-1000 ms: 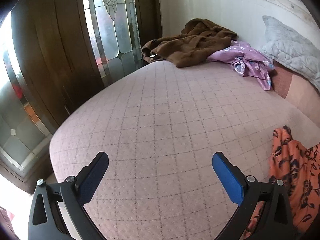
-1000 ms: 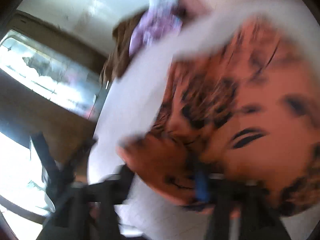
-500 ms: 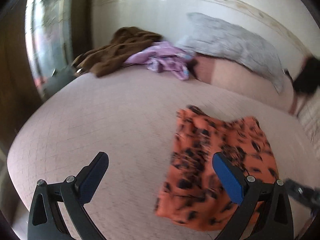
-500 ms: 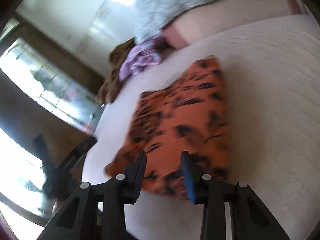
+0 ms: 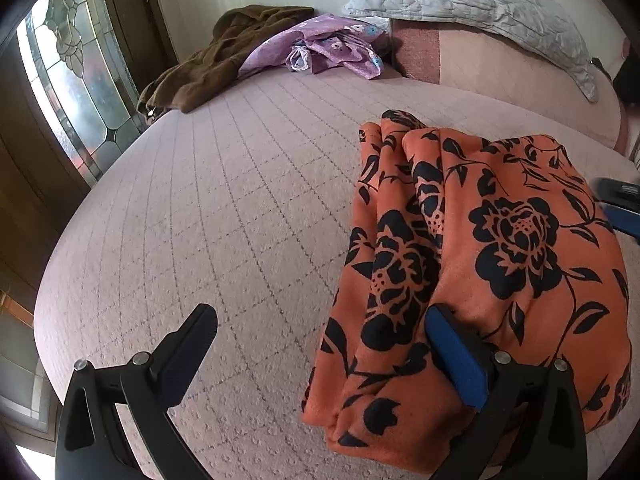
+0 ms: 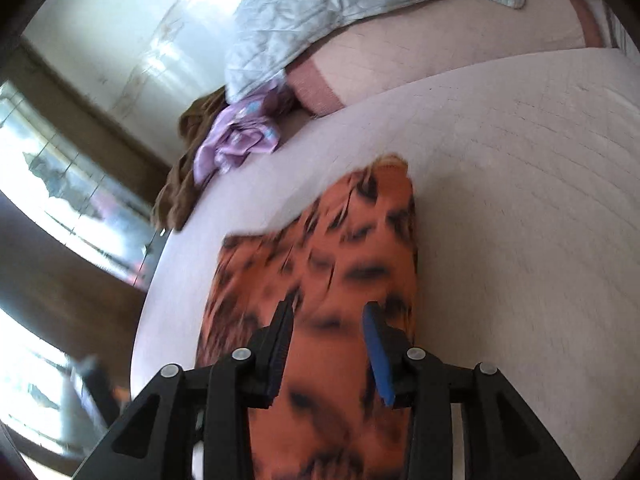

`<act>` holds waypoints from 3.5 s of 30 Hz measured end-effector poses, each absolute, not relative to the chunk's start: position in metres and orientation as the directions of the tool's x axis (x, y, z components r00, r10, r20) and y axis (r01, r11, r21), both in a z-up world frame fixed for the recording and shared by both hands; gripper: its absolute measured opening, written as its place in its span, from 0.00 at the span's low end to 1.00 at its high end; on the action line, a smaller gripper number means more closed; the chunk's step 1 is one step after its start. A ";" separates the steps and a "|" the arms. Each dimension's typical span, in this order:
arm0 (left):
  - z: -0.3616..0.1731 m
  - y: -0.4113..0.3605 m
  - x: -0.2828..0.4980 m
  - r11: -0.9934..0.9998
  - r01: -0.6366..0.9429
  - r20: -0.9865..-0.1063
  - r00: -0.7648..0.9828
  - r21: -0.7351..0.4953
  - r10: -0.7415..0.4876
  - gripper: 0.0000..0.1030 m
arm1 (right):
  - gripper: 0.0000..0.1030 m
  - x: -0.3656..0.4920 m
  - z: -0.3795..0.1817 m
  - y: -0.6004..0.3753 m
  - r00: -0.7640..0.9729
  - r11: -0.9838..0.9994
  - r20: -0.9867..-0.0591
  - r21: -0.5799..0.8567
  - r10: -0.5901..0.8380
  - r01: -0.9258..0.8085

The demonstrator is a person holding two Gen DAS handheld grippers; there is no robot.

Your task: Fold small clothes

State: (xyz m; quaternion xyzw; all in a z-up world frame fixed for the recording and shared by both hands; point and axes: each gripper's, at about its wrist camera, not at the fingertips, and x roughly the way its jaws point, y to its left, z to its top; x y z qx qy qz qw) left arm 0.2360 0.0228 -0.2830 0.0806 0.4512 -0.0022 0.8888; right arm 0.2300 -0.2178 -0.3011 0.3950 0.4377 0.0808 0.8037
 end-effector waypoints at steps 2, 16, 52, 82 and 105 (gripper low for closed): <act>-0.284 0.021 0.237 0.986 0.089 -0.803 0.592 0.142 0.063 1.00 | 0.39 0.257 -0.321 -0.216 0.538 0.674 -0.684 0.691 0.492 0.262; -0.284 0.029 0.238 0.987 0.106 -0.808 0.588 0.120 0.035 1.00 | 0.40 0.357 -0.324 -0.120 0.351 0.726 -0.715 0.676 0.605 0.127; -0.273 0.018 0.224 0.983 0.096 -0.787 0.614 0.158 0.067 1.00 | 0.50 0.150 -0.295 -0.171 0.447 0.741 -0.682 0.668 0.579 0.060; -0.226 -0.016 0.195 0.977 0.179 -0.637 0.768 0.114 -0.066 1.00 | 0.58 0.114 -0.281 -0.229 0.625 0.709 -0.567 0.705 0.536 0.032; -0.230 -0.011 0.201 0.979 0.173 -0.657 0.752 0.111 -0.058 1.00 | 0.58 0.118 -0.282 -0.225 0.623 0.701 -0.555 0.713 0.551 0.016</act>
